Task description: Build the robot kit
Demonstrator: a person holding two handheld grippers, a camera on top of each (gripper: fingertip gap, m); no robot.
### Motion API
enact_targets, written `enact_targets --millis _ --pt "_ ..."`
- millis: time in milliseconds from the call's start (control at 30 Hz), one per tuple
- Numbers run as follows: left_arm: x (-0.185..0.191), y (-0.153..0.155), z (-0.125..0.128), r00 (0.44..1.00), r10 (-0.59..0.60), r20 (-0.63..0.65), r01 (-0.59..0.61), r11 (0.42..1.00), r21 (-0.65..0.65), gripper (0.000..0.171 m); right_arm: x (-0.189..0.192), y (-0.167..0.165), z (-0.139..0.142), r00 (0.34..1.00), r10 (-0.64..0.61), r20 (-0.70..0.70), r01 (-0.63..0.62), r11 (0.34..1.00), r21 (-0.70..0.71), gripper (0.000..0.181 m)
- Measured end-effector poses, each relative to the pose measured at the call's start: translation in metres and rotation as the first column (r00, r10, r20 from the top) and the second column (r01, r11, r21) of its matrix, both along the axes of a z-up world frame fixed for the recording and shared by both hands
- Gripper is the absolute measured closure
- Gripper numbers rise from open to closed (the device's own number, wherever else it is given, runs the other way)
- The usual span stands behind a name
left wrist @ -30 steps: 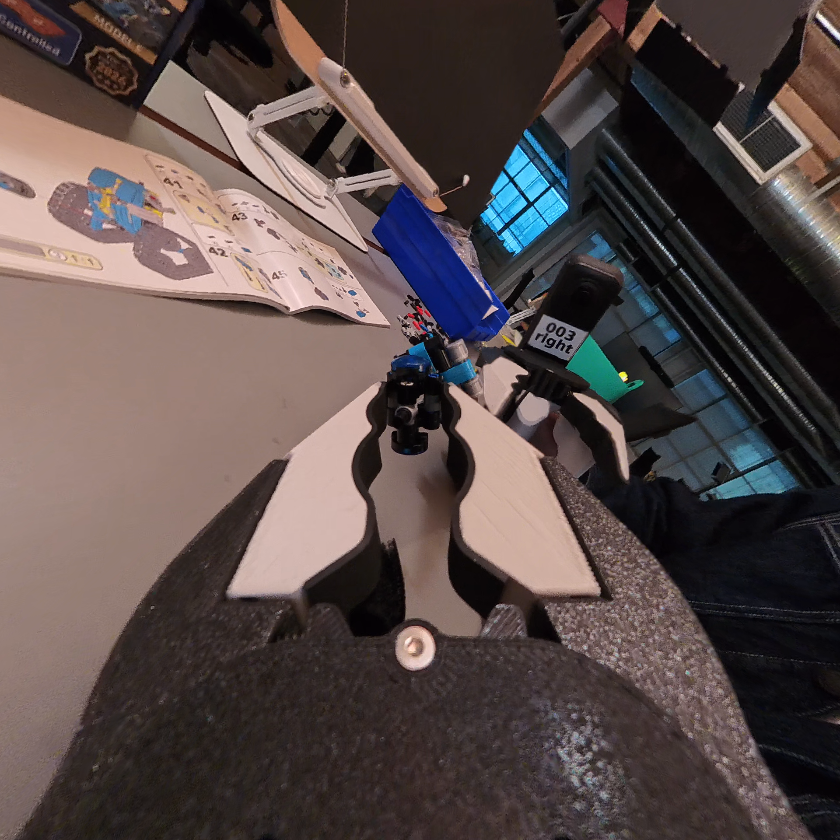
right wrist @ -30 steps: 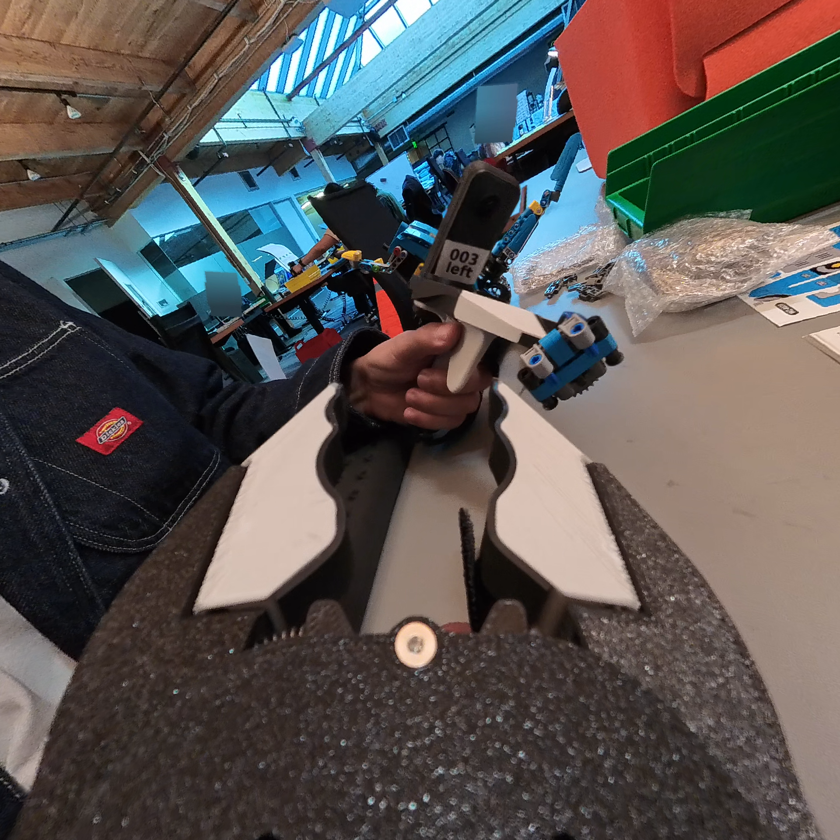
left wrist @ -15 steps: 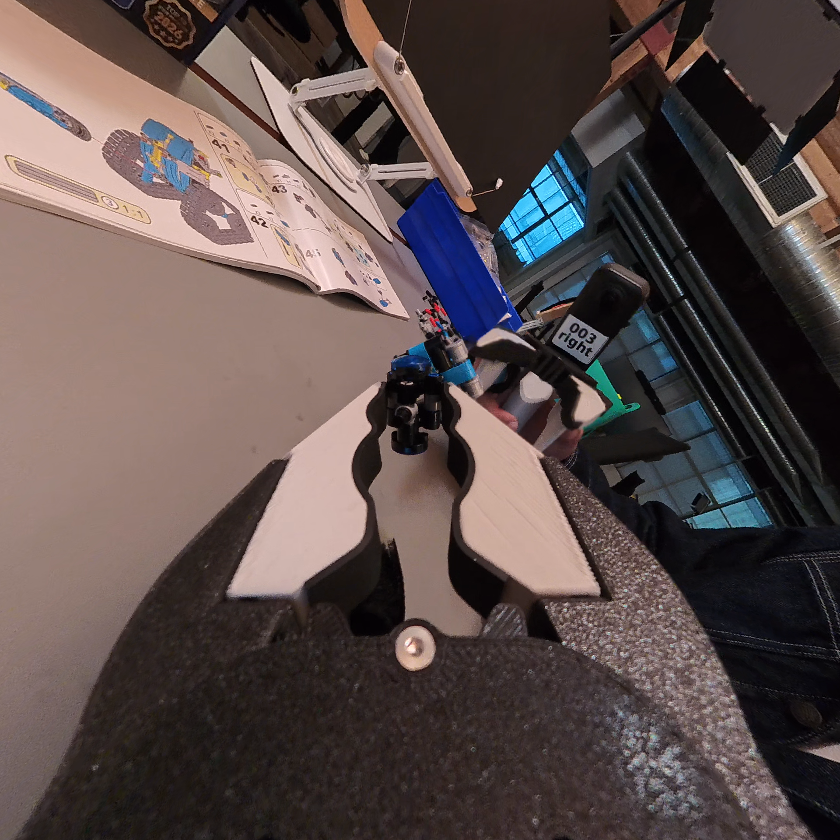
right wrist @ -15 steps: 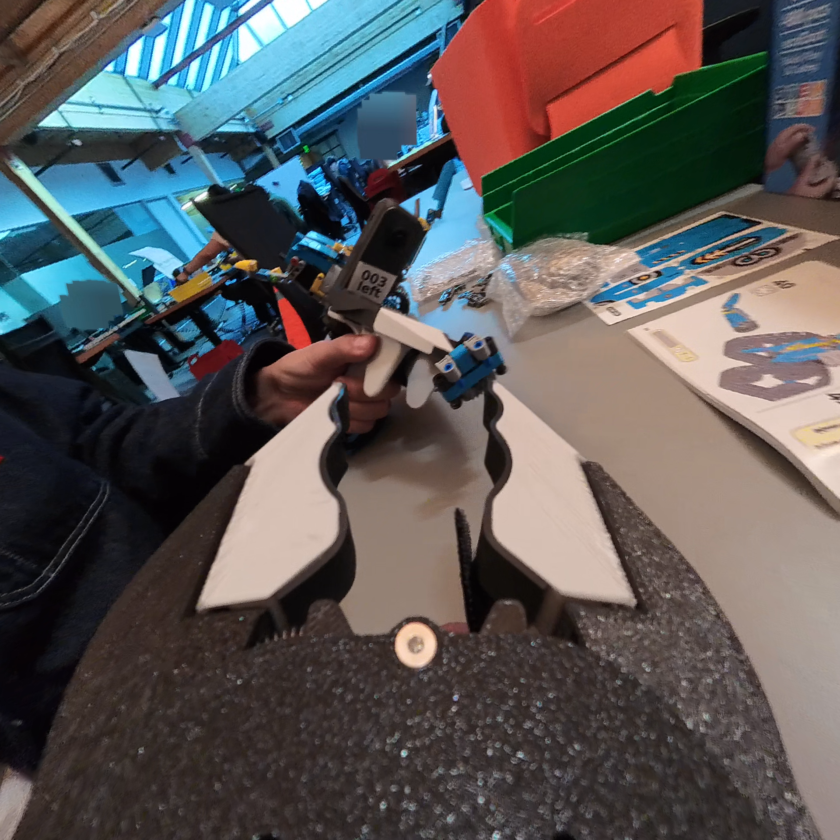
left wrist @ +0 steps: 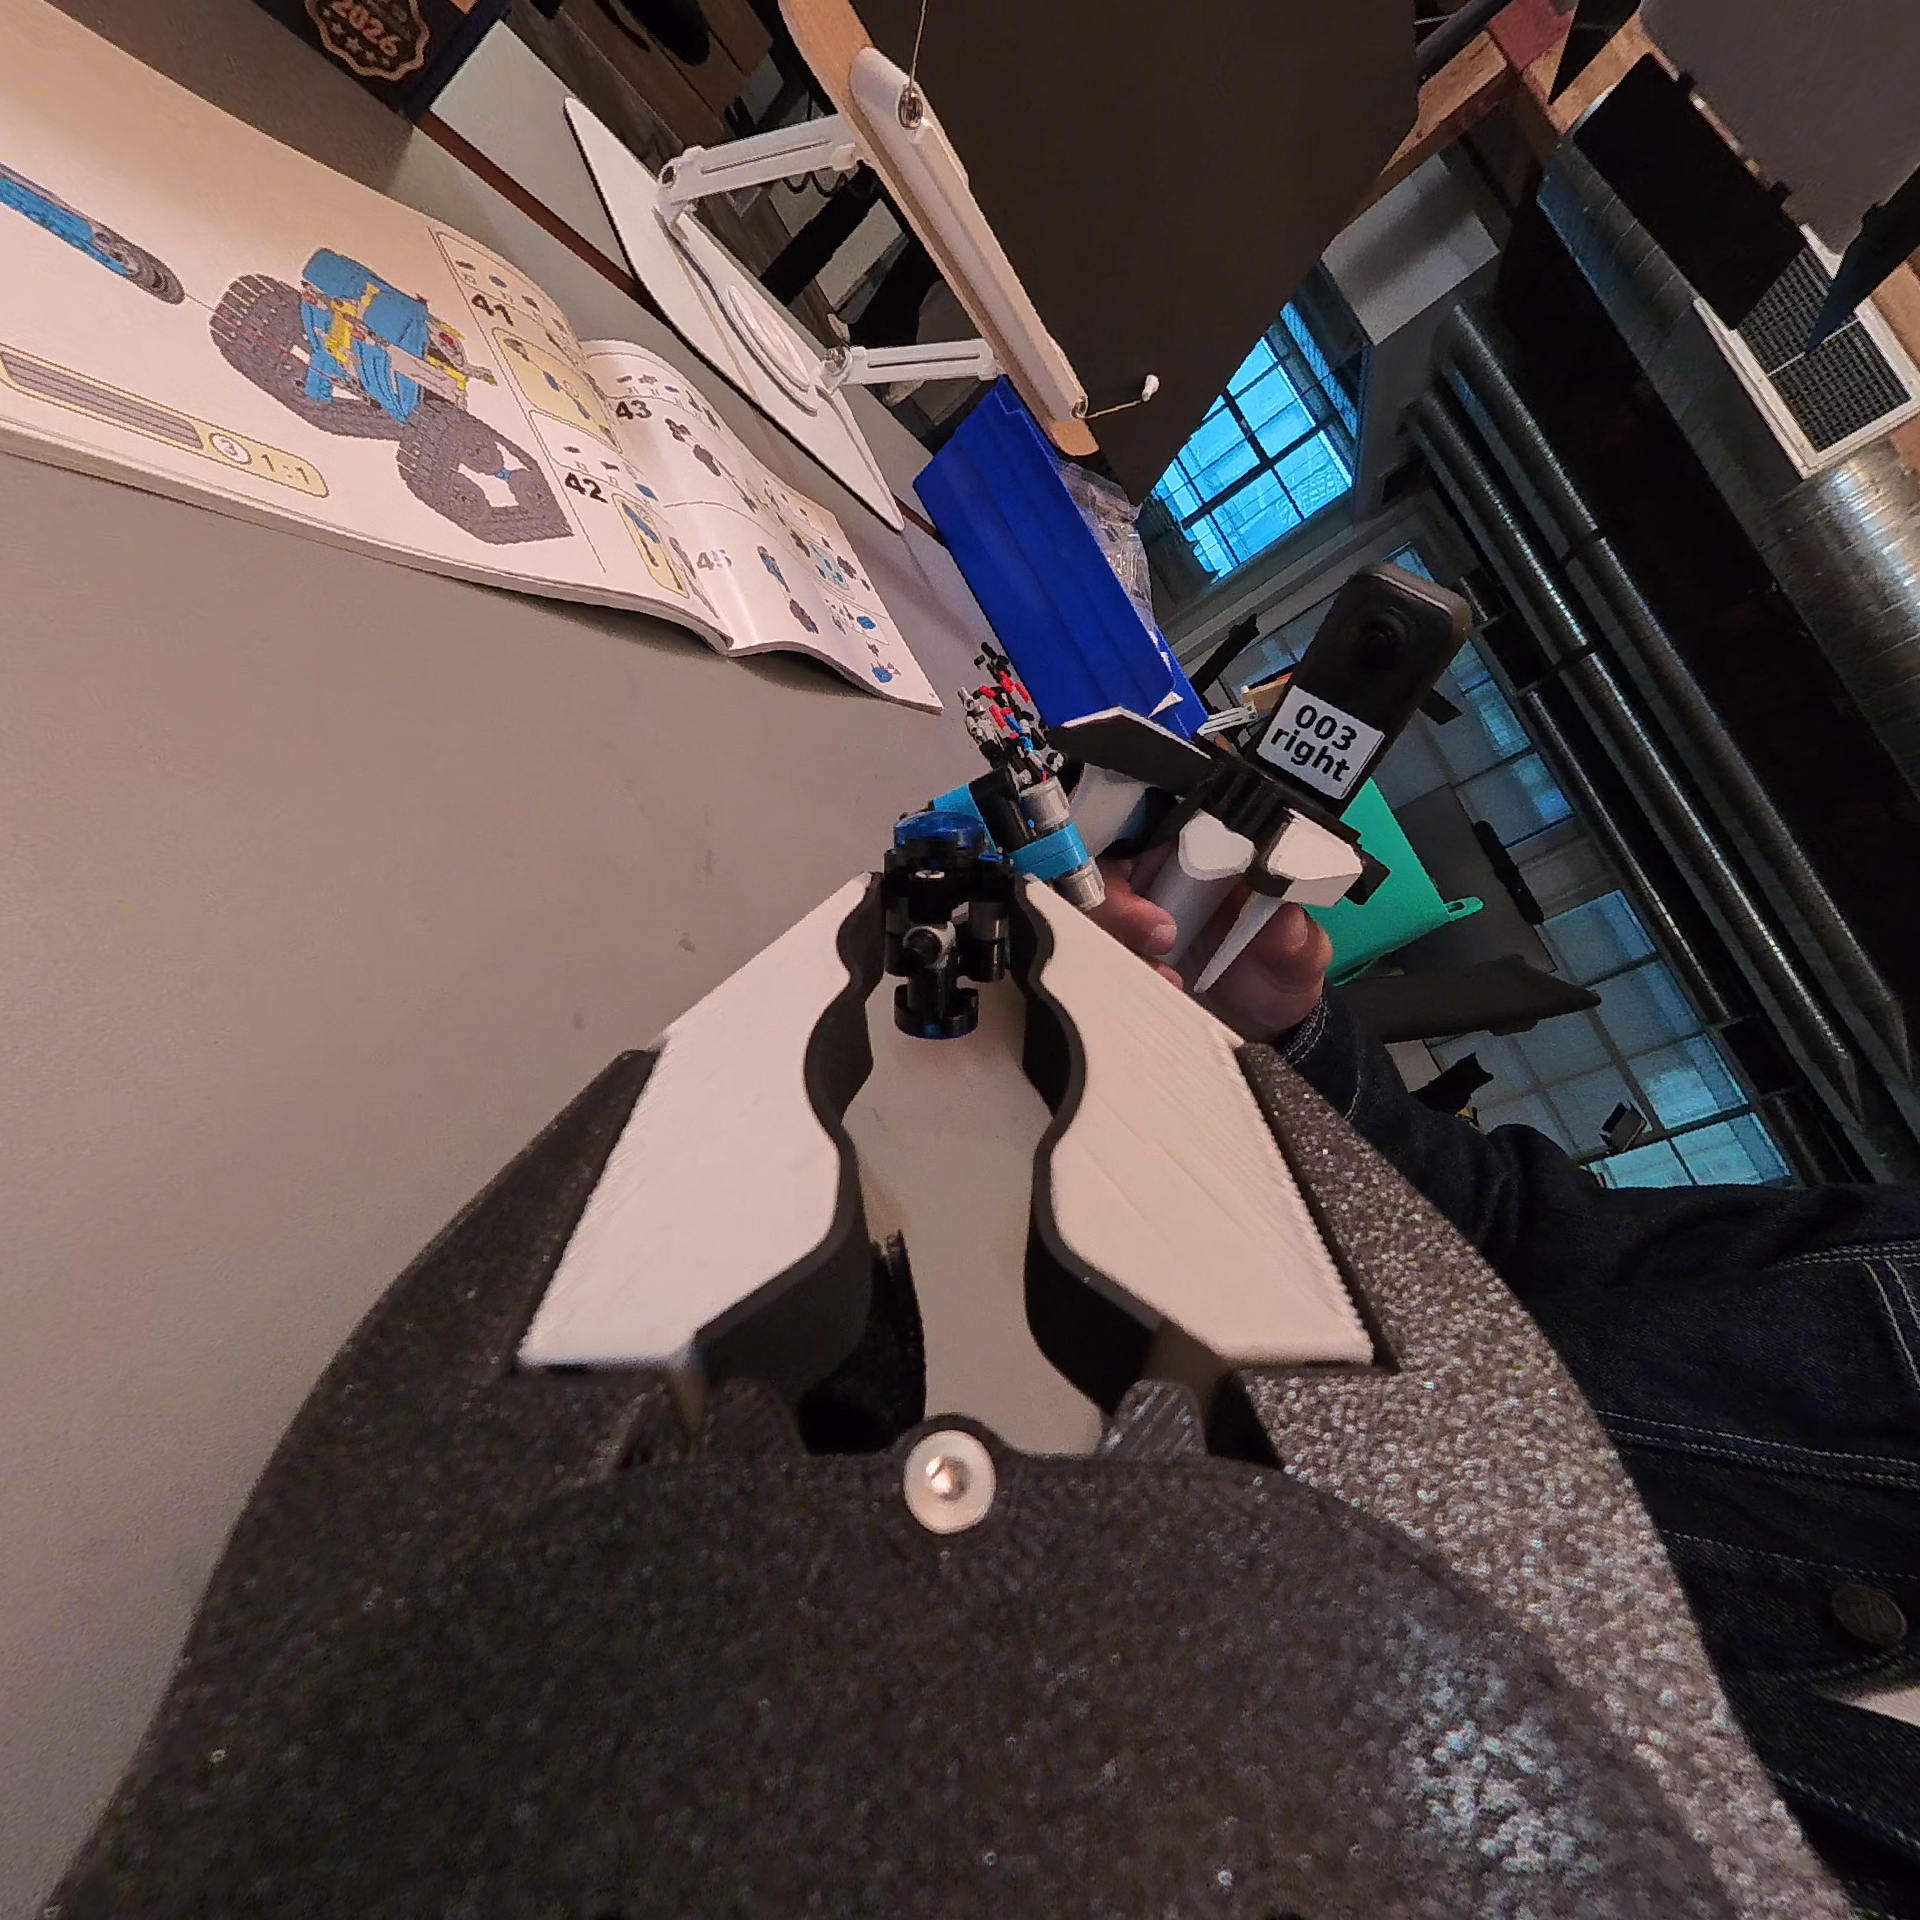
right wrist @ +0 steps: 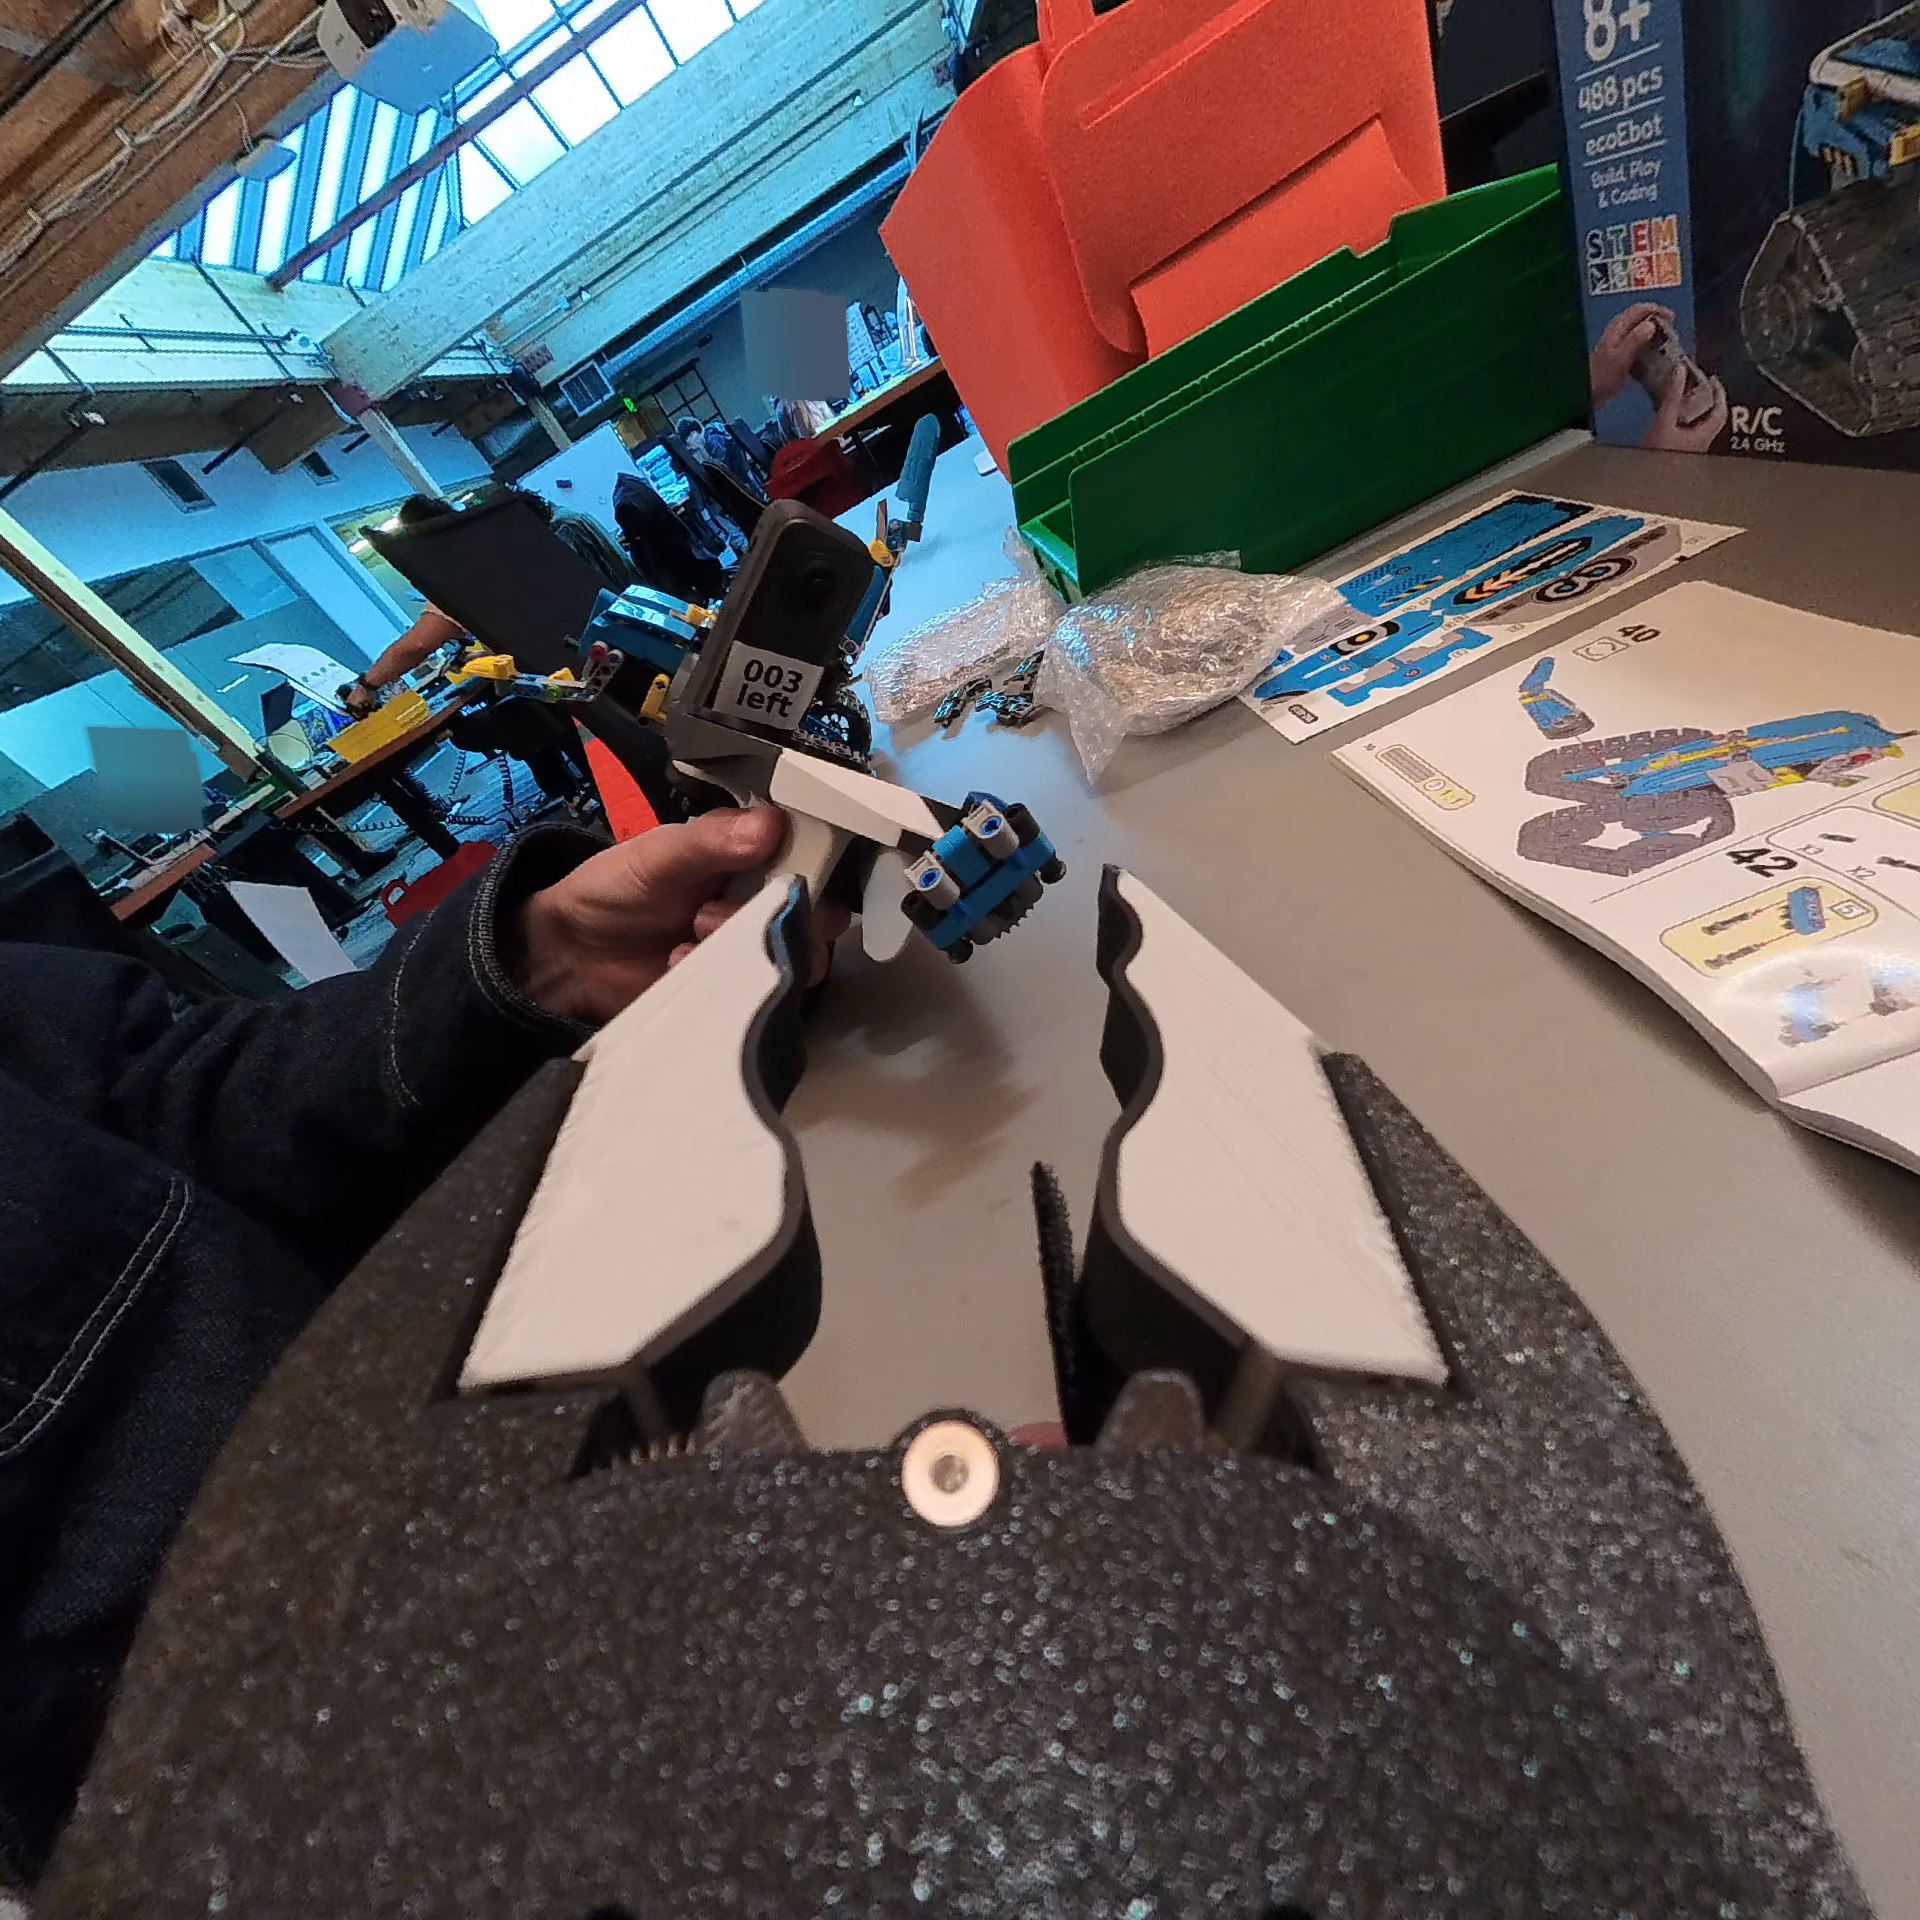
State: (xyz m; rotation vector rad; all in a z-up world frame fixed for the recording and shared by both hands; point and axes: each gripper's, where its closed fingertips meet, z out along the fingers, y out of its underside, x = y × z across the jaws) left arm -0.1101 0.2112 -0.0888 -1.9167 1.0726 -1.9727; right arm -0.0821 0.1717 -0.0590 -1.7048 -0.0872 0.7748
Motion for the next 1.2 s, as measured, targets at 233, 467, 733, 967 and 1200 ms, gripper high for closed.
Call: enact_targets --millis 233,467,733,967,1200 --pt "0.0003 -0.0007 -0.0018 1.0 -0.003 -0.01 0.003 1.0 0.006 0.148 0.0018 0.0006 -0.0028 1.0 -0.004 0.0 0.004 1.0 -0.013 0.127" --pt "0.0002 -0.0004 -0.0018 1.0 -0.001 -0.01 0.001 1.0 0.007 0.148 0.002 0.0011 -0.0061 1.0 -0.005 0.016 0.005 1.0 -0.024 0.127" --pt "0.0001 -0.0014 -0.002 1.0 -0.005 -0.011 0.005 1.0 0.011 0.148 0.0034 0.0007 -0.0052 1.0 -0.01 0.026 0.01 1.0 -0.022 0.127" --pt "0.0003 -0.0019 -0.0023 1.0 -0.006 -0.013 0.006 1.0 0.015 0.148 0.004 0.0003 -0.0063 0.999 -0.01 0.035 0.011 1.0 -0.028 0.128" --pt "0.0005 -0.0024 -0.0039 1.0 -0.006 -0.022 0.006 1.0 0.027 0.148 0.0051 0.0003 -0.0078 0.999 -0.014 0.05 0.016 0.999 -0.033 0.128"
